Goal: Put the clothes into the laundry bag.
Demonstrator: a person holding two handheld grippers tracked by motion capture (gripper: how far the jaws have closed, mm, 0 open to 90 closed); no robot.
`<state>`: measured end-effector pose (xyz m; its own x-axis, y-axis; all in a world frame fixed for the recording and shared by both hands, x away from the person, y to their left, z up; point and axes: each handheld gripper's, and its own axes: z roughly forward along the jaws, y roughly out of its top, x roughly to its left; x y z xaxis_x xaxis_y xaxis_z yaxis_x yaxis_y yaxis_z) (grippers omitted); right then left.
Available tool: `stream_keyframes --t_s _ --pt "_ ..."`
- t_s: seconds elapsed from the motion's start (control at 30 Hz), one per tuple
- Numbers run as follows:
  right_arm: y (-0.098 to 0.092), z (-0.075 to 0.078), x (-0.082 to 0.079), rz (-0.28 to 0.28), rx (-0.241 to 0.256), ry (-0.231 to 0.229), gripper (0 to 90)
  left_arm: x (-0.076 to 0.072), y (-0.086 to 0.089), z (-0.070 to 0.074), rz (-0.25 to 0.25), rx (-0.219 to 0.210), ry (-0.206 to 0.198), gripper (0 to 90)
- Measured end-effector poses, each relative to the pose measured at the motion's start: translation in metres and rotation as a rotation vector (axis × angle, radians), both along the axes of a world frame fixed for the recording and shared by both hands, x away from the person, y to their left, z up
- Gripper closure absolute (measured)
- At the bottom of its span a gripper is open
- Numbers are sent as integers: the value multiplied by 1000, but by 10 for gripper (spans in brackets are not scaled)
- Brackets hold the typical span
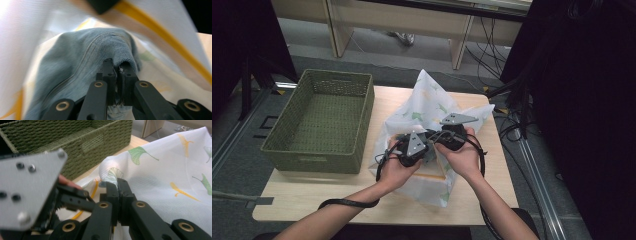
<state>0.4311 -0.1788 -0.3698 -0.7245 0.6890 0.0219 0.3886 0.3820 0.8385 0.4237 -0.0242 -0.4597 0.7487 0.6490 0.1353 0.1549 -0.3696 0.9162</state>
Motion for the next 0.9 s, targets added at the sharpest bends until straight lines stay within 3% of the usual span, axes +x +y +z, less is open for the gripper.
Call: stream_keyframes --t_s 0.23,0.43,0.6,0.67,0.77,0.9 --pt "-5 2 2 -10 3 -6 900 -1 -19 -1 -65 -16 5 811" --pt "-8 1 3 -16 5 -1 900 -1 -16 0 -76 -10 19 691" --pt "-9 1 2 -17 0 7 900 -7 4 8 -87 -13 29 584" --pt "-9 1 2 -14 -3 9 900 -12 15 12 -91 4 14 567" --pt "-10 0 3 2 -12 14 900 -18 36 18 -67 37 -4 564" --pt "-8 -2 3 20 -32 42 900 -23 60 19 -29 68 22 555"
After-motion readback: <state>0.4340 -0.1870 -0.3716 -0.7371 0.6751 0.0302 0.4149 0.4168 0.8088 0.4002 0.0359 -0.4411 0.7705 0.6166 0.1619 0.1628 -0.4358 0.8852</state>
